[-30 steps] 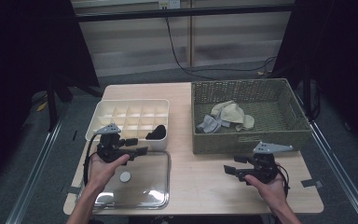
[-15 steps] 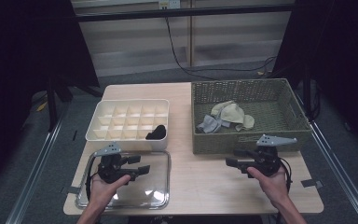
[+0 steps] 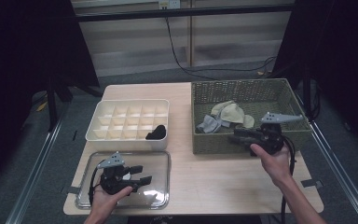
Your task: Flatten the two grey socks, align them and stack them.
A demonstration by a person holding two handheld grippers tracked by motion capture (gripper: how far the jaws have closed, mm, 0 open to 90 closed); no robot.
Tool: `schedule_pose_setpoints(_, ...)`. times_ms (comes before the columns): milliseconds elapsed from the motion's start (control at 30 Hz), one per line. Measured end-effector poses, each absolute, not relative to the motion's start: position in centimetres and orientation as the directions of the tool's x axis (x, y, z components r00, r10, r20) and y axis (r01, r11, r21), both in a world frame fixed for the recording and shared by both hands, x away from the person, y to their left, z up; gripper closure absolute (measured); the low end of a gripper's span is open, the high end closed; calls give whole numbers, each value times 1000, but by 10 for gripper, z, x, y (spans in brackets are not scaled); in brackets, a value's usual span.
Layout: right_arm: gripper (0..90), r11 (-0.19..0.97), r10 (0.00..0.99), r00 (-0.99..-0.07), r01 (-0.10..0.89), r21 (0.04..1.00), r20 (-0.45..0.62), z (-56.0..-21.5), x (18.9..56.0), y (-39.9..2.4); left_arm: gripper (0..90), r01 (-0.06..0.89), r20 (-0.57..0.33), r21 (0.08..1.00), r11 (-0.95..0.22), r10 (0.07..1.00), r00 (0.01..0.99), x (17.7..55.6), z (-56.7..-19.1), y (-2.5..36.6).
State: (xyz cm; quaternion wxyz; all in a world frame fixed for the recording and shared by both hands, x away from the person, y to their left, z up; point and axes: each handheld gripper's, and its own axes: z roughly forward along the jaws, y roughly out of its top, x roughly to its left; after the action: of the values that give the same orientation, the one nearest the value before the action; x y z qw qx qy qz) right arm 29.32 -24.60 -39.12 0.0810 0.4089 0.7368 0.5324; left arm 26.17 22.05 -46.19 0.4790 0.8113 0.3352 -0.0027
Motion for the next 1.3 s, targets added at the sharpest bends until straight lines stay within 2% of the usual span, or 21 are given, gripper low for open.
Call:
schedule_pose_setpoints(367, 528, 204, 700, -657, 559, 804, 279, -373, 370, -239, 329, 553, -332, 764, -332, 533, 778, 263, -464, 218)
schedule_pose_setpoints(633, 505, 275, 706, -655, 604, 748, 270, -379, 413, -227, 325, 549, -327, 770, -324, 540, 776, 261, -463, 222)
schedule_pose_setpoints(1033, 586, 313, 724, -626, 673, 670, 291, -405, 460, -217, 325, 542, -323, 780, -313, 541, 776, 262, -462, 224)
schedule_pose_setpoints(1300, 660, 378, 742, -603, 738, 559, 294, -427, 478, -208, 324, 536, -315, 781, -321, 539, 781, 264, -462, 226)
